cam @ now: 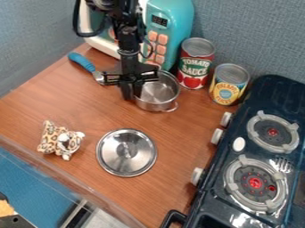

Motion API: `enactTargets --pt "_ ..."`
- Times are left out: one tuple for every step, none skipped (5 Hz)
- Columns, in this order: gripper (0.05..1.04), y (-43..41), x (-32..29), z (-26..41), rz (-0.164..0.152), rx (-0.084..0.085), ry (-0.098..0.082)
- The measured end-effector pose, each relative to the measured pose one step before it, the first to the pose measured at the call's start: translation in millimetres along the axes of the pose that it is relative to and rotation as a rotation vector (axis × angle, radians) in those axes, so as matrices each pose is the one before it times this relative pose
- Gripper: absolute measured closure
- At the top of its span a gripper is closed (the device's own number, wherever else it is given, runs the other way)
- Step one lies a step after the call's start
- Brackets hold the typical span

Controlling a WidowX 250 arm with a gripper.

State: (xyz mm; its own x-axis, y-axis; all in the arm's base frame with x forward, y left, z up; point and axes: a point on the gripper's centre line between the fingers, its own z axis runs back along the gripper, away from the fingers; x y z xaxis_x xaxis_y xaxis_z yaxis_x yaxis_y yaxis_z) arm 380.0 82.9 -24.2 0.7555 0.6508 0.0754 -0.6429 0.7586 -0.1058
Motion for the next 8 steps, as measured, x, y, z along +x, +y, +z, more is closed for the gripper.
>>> enactTargets --pt "1.009 0.82 1.23 -0.19 0.0047 -0.0021 -0.006" --pt "1.012 0.94 1.0 0.04 0.0032 0.0027 -0.0047" --pt "1.012 6.94 -3.0 0.06 0.0053 -0.0053 -0.0071" --pt "1.019 20.74 -5.83 19.89 0.027 -0.036 -0.023" --pt "1.021 34.82 6.73 27.74 0.0397 -0.0641 -0.0438" --pt "1.024 27.62 1.12 15.55 -0.0088 -0.0273 -0.0143" --pt "1.024 53.14 8.2 10.38 0.0463 0.0174 -0.0041" --pt "1.024 35.39 -0.27 -3.05 0.0178 0.0171 0.0194"
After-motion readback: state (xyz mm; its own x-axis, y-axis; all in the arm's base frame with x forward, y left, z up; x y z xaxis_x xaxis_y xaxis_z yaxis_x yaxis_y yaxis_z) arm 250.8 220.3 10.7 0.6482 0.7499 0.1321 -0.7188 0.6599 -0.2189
